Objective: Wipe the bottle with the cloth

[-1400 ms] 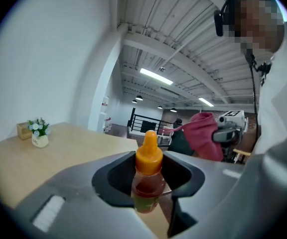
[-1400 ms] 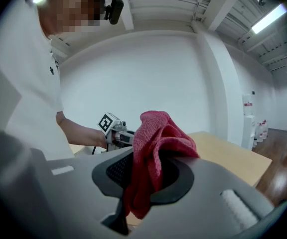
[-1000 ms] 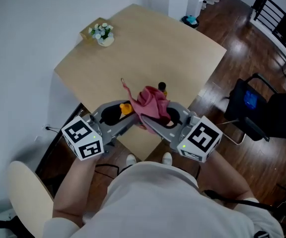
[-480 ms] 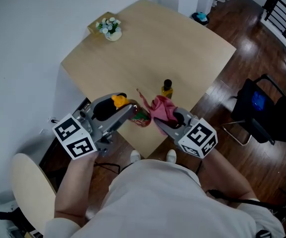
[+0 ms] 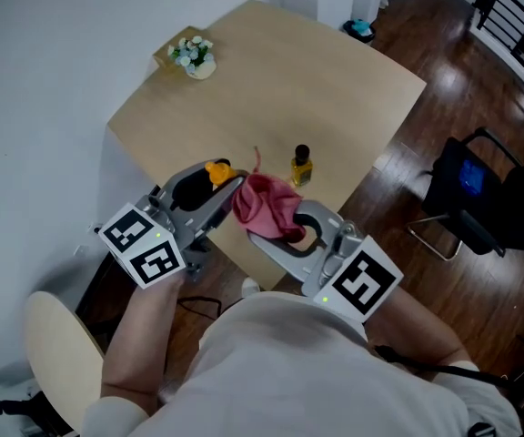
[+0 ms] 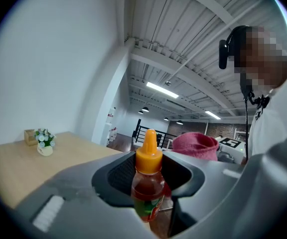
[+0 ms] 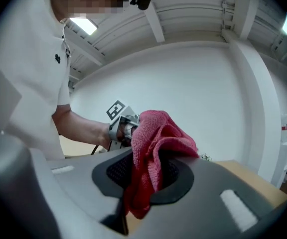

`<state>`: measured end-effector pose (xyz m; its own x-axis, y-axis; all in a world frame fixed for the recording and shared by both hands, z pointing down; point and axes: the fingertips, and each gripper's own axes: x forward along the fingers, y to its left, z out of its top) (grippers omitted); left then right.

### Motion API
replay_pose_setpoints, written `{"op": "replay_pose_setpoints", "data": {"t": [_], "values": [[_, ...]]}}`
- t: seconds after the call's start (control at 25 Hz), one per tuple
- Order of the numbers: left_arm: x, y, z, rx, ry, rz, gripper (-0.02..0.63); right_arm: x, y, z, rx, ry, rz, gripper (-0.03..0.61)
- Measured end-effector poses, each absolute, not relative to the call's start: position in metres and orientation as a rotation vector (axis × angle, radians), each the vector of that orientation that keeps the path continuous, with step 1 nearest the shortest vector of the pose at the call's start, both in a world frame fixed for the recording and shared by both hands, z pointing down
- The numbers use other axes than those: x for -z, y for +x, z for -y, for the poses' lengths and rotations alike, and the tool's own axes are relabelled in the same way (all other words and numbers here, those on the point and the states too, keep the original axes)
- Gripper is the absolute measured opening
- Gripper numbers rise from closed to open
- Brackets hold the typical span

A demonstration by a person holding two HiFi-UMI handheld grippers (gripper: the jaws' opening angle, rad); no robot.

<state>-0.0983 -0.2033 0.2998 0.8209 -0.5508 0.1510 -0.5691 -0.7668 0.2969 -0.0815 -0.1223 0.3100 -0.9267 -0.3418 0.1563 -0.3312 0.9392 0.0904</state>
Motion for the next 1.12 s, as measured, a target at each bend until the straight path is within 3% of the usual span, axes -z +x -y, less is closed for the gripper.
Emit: {"op": "replay_pose_setpoints", "data": {"t": [0.48, 0.84, 1.12], "values": [[-0.286, -0.102, 0.198, -0.017, 2.676, 0.833, 0.160, -0.431, -0.072, 0.119, -0.150, 0.604, 2.730, 0.075], [-0.289, -0.093, 0.211, -0.013, 2.667, 0.844, 0.160, -0.348, -0.108, 0.112, 0.091, 0.524, 2.820, 0.075], [-0.281, -0.108, 0.184, 0.070, 2.666, 0.863, 0.160, -0.427, -0.109, 0.102, -0.063, 0.507, 2.721, 0.075]]}}
